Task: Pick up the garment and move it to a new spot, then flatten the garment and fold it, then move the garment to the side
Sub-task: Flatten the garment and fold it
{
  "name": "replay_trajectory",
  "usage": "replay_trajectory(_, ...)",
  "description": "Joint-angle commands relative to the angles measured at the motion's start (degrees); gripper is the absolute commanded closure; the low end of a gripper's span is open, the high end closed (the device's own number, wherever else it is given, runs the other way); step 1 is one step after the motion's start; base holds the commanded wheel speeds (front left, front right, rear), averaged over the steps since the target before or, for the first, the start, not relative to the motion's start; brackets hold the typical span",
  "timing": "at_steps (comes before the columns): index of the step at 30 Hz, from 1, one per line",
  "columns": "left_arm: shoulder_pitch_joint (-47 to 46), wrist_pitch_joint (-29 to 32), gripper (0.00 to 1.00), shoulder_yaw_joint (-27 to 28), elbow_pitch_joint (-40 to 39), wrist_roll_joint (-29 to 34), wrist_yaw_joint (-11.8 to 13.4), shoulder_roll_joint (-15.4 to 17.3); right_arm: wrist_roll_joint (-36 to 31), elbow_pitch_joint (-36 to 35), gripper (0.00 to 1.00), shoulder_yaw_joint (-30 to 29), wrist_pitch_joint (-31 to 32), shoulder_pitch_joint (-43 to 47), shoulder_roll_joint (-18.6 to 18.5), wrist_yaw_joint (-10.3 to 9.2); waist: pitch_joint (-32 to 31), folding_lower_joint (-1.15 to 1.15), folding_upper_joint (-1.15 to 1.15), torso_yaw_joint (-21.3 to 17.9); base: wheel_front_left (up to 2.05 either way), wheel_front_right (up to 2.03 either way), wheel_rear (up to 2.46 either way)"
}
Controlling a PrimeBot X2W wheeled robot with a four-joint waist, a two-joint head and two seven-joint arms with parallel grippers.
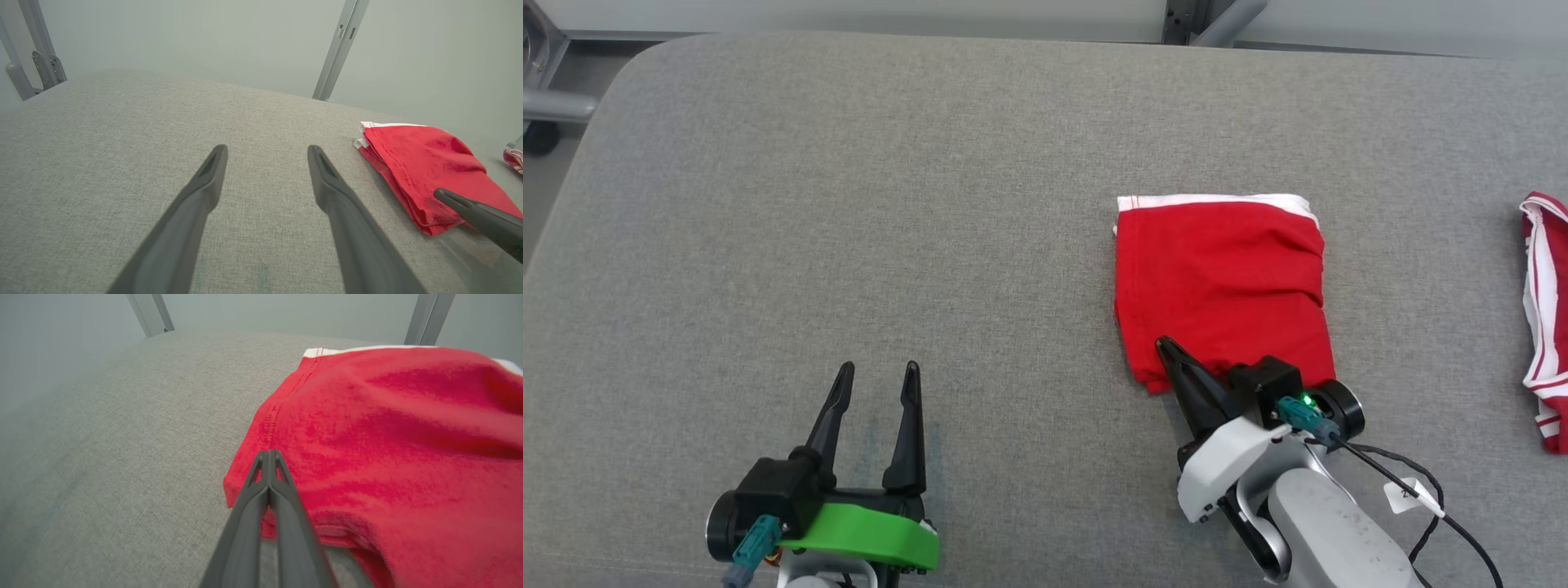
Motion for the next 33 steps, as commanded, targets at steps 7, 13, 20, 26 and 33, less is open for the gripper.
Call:
replay_trajectory(7,3.12,-0.23,0.00,2.63,1.15,1.10,-0.07,0.09,1.62,-8.66,0.92,-4.25,-0.13,5.45,-0.15,-0.01,-5.72,0.00,0.00,-3.92,0.00,0.00,0.00)
replay_trajectory(13,5.74,-0.19,0.00,5.82,2.54,2.50,-0.83,0.10,-0.37,-16.51,0.00,-13.25,-0.14,12.79,-0.87,-0.02,-9.63,0.00,0.00,-7.01,0.00,0.00,0.00)
replay_trajectory(20,8.33,-0.19,0.00,7.73,5.24,2.00,-2.98,0.10,-2.89,-20.09,0.00,-23.35,-0.13,19.42,-2.00,-0.02,-12.34,0.00,0.00,-9.28,0.00,0.00,0.00)
replay_trajectory(26,9.78,-0.19,0.00,8.88,6.92,2.42,-3.83,0.10,-5.39,-19.20,0.00,-27.55,-0.13,23.06,-1.65,-0.02,-13.30,0.00,0.00,-10.37,0.00,0.00,0.00)
replay_trajectory(33,10.57,-0.19,0.00,9.28,7.68,2.32,-4.39,0.09,-6.90,-18.97,0.00,-29.60,-0.13,24.50,-0.66,-0.02,-13.81,0.00,0.00,-10.91,0.00,0.00,0.00)
